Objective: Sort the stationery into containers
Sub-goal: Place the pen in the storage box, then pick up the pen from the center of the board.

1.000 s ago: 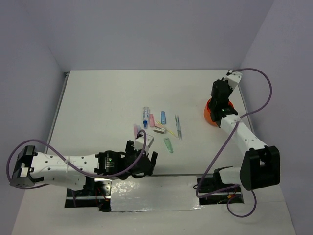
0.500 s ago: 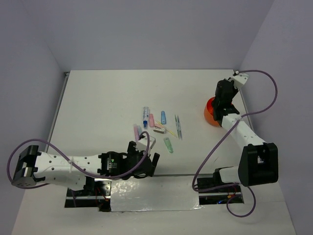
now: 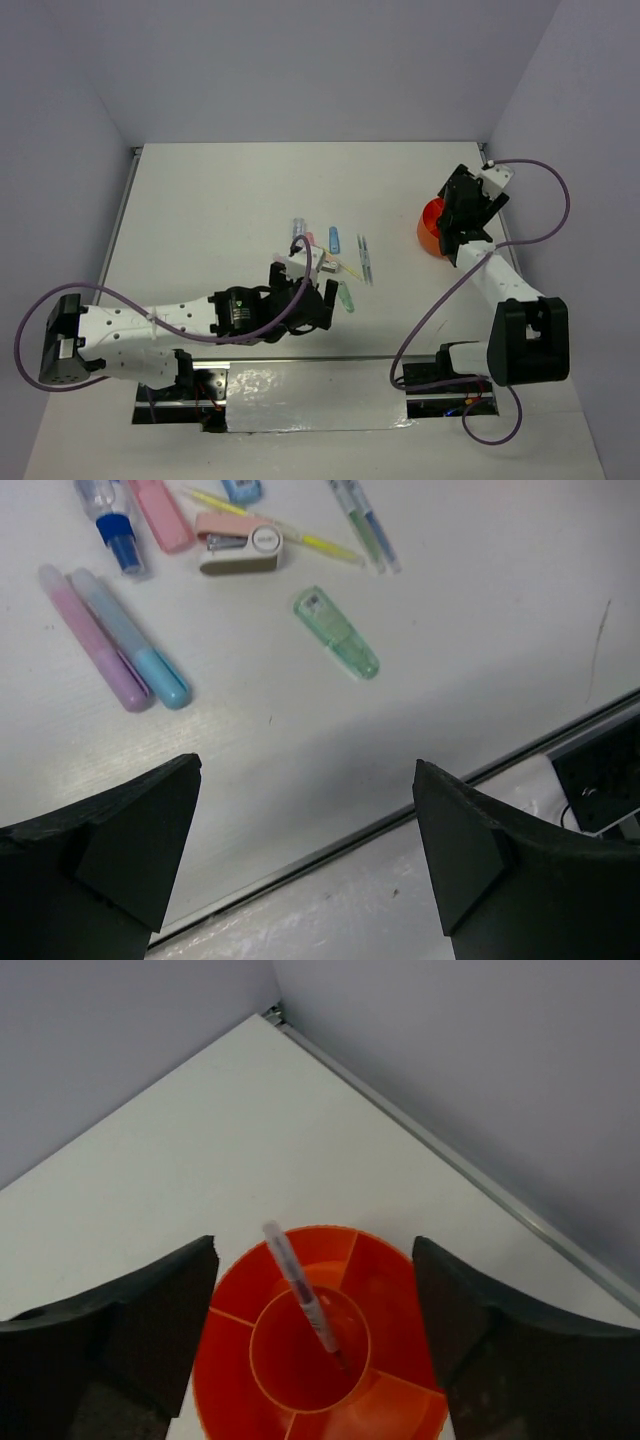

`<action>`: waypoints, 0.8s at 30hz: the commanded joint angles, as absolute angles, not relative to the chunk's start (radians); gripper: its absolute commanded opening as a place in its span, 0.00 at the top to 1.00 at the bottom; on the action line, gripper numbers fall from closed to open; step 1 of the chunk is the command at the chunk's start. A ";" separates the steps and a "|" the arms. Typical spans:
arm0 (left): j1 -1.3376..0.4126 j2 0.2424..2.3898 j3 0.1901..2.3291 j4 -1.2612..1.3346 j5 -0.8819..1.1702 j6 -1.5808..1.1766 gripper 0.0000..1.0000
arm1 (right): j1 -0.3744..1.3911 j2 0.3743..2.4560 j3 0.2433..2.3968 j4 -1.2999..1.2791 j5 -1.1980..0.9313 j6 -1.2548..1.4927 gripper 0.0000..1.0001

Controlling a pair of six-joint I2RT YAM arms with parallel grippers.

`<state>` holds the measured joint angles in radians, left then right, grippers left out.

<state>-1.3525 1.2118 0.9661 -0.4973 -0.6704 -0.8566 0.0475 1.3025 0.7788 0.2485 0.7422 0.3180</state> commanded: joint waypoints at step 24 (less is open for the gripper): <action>-1.039 2.115 1.880 -0.817 -0.646 -1.237 0.24 | 0.058 0.477 0.624 -0.337 0.090 0.495 0.10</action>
<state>-1.0355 2.0686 1.7638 -0.6506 -0.5690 -1.0077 0.0525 0.5129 0.6186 -0.2470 0.1375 0.4911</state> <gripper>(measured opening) 0.777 0.898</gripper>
